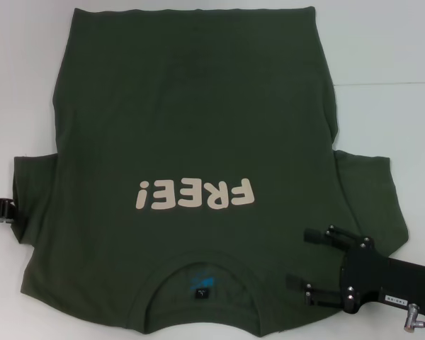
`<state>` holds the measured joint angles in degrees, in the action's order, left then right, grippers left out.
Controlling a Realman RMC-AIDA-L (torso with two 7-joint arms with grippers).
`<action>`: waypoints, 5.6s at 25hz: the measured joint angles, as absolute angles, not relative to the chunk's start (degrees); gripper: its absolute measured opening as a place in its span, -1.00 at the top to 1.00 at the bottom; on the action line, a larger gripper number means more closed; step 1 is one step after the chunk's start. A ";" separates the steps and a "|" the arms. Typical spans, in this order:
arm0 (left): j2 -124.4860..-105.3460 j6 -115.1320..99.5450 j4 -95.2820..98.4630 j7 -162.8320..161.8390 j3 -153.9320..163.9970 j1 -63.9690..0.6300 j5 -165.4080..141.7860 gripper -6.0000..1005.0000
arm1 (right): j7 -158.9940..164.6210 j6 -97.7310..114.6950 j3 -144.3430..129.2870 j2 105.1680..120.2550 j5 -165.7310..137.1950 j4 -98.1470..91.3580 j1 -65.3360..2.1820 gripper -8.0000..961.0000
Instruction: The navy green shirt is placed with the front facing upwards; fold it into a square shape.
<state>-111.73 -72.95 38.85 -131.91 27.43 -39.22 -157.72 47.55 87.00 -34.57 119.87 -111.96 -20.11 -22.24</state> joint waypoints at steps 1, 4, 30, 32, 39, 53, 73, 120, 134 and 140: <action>-111.73 -72.95 38.85 -131.91 27.72 -39.23 -157.74 0.65 | 47.55 87.02 -34.59 119.87 -111.96 -20.12 -22.24 -0.91; -111.75 -72.95 38.87 -131.91 28.44 -39.22 -157.76 0.88 | 47.55 87.11 -34.59 119.87 -111.84 -20.18 -22.31 -0.91; -107.02 -83.77 52.20 -135.63 28.05 -41.62 -158.70 0.99 | 47.55 87.28 -34.18 119.87 -111.73 -19.94 -22.23 -0.91; -106.77 -83.95 53.51 -135.98 28.09 -42.15 -159.78 0.99 | 47.55 87.28 -34.18 119.92 -111.71 -19.94 -22.15 -0.91; -106.16 -86.53 56.95 -138.08 28.48 -43.91 -161.34 0.99 | 47.55 87.39 -34.19 119.96 -111.70 -19.93 -21.98 -0.91; -110.43 -96.29 59.80 -145.77 32.06 -48.47 -160.76 0.99 | 47.42 87.00 -34.29 120.04 -111.71 -19.59 -22.41 -0.91; -115.56 -89.78 51.67 -155.25 33.31 -49.54 -153.56 0.98 | 46.85 86.55 -34.72 119.96 -112.15 -18.13 -22.52 -0.91; -124.51 -102.32 54.05 -61.38 29.14 -12.41 -121.91 -0.78 | 58.15 87.51 -34.11 118.64 -108.82 -20.09 -22.18 -0.91; -124.27 -102.71 53.26 -61.30 29.58 -13.64 -124.63 -0.78 | 129.89 95.07 -34.78 112.72 -119.47 -45.12 -27.38 -0.90; -124.14 -102.84 53.46 -61.29 29.55 -14.48 -124.58 -0.78 | 148.21 96.51 -34.19 109.17 -130.63 -45.72 -32.31 -0.90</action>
